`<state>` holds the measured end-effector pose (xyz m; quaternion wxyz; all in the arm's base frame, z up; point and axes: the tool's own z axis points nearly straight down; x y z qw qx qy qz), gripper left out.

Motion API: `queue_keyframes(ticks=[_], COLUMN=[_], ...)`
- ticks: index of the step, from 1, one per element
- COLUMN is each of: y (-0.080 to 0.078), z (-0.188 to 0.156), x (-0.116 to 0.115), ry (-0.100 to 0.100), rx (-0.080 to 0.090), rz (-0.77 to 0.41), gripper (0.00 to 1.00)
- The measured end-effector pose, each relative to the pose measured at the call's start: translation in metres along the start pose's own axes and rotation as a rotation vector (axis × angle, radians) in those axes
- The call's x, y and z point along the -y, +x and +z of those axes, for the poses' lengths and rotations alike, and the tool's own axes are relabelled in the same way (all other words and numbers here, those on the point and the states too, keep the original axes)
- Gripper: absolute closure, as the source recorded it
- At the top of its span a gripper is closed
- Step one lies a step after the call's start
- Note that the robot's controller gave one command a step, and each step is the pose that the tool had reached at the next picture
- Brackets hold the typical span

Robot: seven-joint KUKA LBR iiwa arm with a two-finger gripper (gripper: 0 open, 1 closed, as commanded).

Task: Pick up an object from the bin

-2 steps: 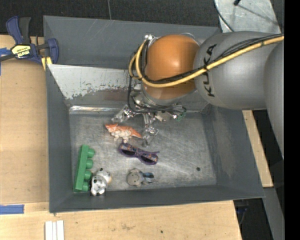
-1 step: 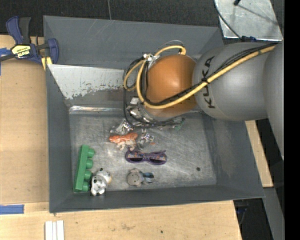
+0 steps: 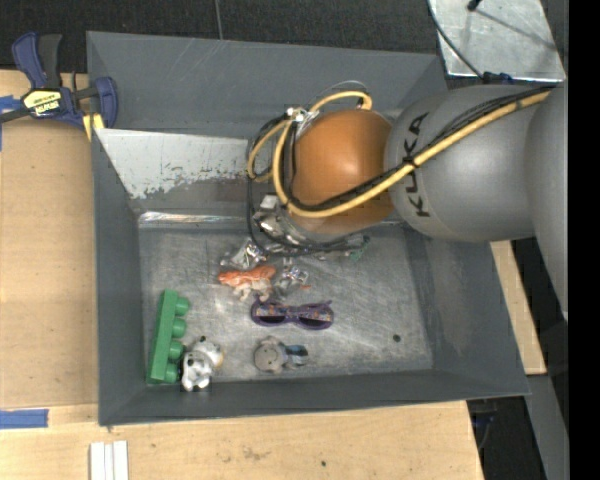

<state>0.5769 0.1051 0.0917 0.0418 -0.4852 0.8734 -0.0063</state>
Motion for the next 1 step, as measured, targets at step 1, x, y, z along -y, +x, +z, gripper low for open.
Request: queue_keyframes(ticks=[1], y=[-0.0001], z=[0.0000], x=[0.0000], ry=[0.000], rx=[0.000], rz=[0.000], gripper=[1.00])
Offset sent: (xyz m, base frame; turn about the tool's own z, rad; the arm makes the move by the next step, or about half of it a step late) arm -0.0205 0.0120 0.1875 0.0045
